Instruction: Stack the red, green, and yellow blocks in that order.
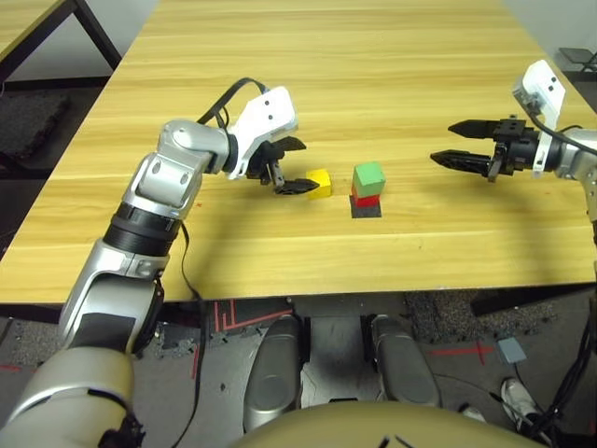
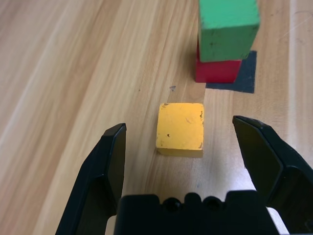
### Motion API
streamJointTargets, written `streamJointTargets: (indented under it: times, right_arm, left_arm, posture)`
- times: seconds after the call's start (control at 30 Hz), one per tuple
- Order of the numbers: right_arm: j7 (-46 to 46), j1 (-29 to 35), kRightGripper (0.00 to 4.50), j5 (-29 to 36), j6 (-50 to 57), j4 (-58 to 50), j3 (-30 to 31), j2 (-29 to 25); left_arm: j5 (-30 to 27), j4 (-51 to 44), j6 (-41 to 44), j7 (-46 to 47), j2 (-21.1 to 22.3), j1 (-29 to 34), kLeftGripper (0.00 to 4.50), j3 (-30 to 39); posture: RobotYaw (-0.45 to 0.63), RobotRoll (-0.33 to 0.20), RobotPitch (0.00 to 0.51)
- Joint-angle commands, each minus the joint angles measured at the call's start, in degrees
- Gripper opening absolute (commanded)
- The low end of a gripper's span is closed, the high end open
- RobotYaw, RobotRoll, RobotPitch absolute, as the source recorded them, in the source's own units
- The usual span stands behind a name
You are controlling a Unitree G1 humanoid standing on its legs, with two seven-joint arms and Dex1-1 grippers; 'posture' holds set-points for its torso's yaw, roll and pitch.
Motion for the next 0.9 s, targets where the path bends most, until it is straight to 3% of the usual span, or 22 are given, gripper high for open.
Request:
streamJointTargets:
  times: [0.03, 0.4, 0.5, 0.7, 0.9]
  right_arm:
    - [0.0, 1.0, 4.50, 1.5, 0.9, -2.0, -1.1, -1.0]
    - [2.4, 3.0, 4.50, 5.8, 2.6, -7.5, -1.7, -1.0]
    - [2.5, 2.8, 4.50, 6.4, 2.7, -7.8, -1.5, -1.1]
    - [3.6, 2.3, 4.50, 6.9, 1.8, -7.4, -0.6, -1.2]
    - [4.9, 1.7, 4.50, 6.4, 1.1, -6.5, -0.2, -1.4]
  left_arm:
    - [1.9, 4.3, -2.8, -0.3, -1.6, -1.3, 4.45, -1.6]
    - [4.2, 13.4, -6.2, -0.8, -5.1, -1.7, 4.45, -2.0]
    - [4.2, 13.7, -5.0, -0.2, -5.5, -1.6, 3.87, -1.3]
    - [3.3, 9.2, -1.8, -0.3, -3.8, -4.1, 1.91, 1.3]
    - [2.1, 2.6, 3.8, -3.1, 0.1, -10.8, 1.91, 3.2]
  posture:
    - [0.17, -0.019, 0.119]
    - [0.15, -0.014, 0.119]
    - [0.15, -0.014, 0.115]
    - [0.17, -0.015, 0.108]
    - [0.19, -0.009, 0.104]
